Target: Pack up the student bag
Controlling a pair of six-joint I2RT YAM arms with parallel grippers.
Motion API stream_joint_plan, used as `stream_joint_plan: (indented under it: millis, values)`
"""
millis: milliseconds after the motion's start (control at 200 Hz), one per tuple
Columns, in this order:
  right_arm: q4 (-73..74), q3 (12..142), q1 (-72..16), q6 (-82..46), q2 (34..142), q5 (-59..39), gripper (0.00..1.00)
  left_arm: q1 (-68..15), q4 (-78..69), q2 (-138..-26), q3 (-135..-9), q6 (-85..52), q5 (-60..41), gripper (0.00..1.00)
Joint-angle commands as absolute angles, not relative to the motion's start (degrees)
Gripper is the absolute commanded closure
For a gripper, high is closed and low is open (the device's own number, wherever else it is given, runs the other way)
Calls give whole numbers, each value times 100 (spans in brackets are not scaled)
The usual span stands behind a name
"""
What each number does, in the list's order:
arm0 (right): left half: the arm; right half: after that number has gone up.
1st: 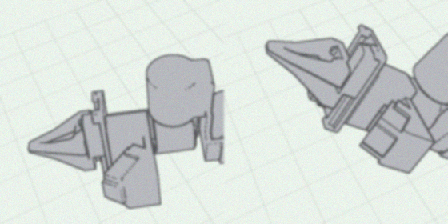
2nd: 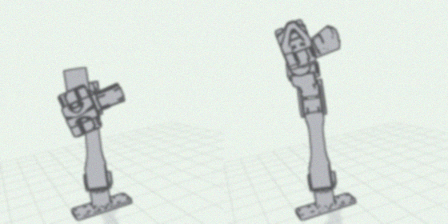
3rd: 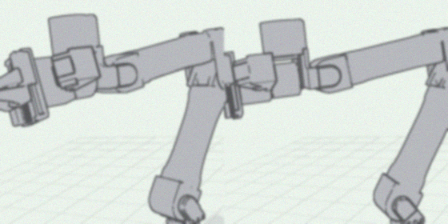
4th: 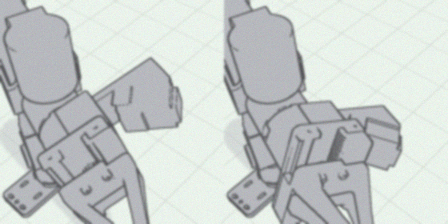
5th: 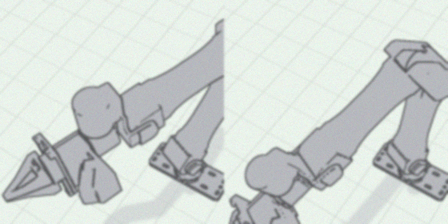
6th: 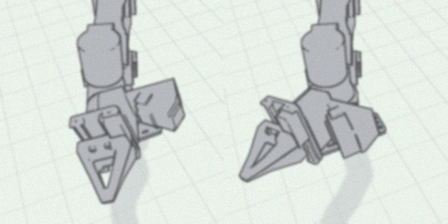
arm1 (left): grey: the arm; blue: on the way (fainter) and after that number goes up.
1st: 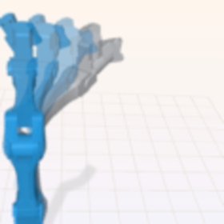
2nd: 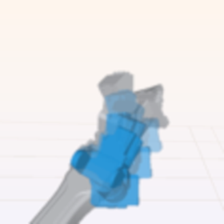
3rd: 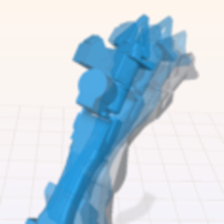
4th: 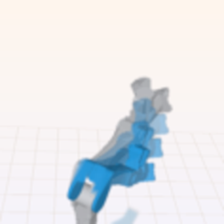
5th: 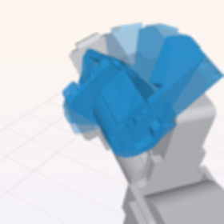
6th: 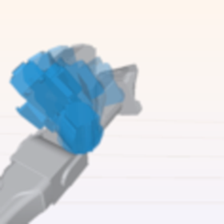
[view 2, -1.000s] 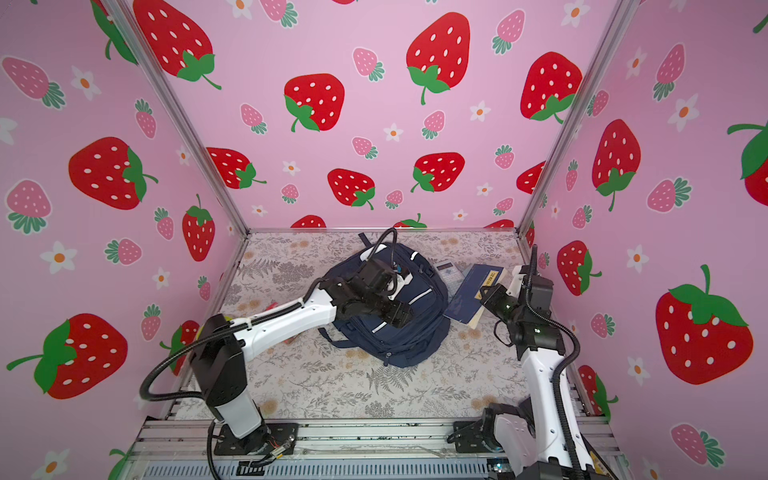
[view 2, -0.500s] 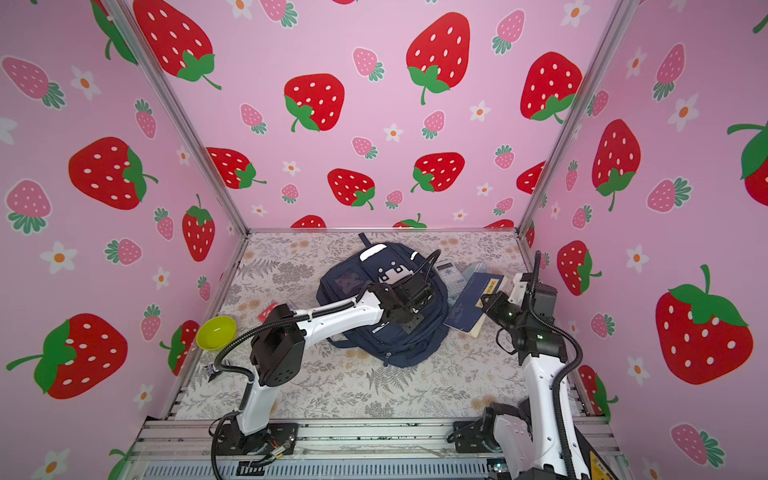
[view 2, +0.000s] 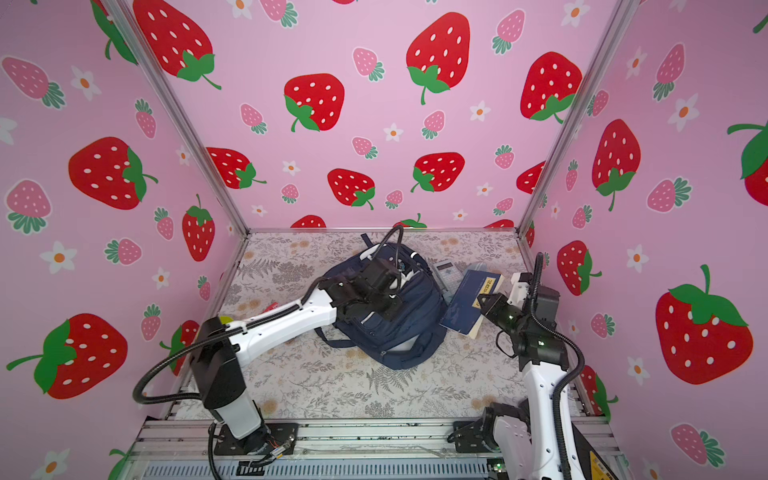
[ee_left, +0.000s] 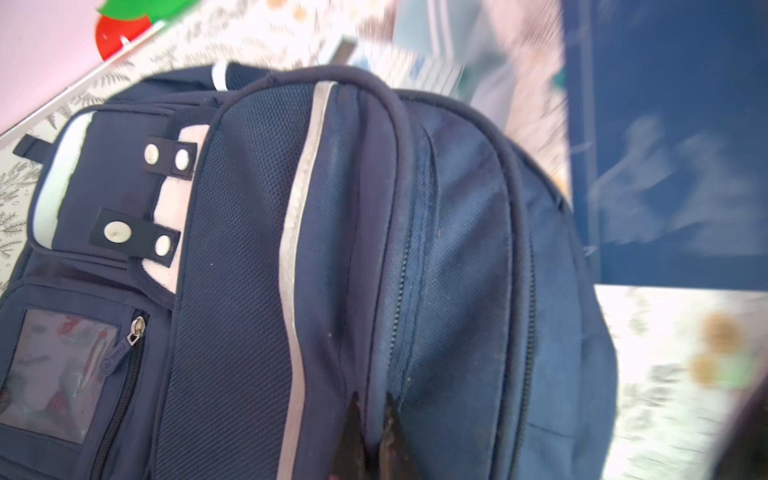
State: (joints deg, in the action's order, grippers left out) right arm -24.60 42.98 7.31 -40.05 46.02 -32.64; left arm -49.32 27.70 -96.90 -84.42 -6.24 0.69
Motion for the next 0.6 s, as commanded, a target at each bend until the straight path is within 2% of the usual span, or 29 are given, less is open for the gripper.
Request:
stream_joint_plan:
  millis: [0, 225, 400, 595]
  values:
    - [-2133, 4071, 754, -4338, 4360, -3790, 100, -4604, 1435, -9188, -8152, -1022, -1351, 100]
    - [-1511, 3314, 364, -5183, 3958, -4057, 100, -3887, 149, -8941, -7448, -2060, -2866, 100]
    - [-67, 2655, -463, -6290, 4010, -3821, 100, -3814, -94, -8837, -7365, -2149, -3239, 100]
    - [1128, 2391, -1491, -7037, 4439, -3019, 100, -3712, -374, -8810, -7304, -2409, -3530, 100]
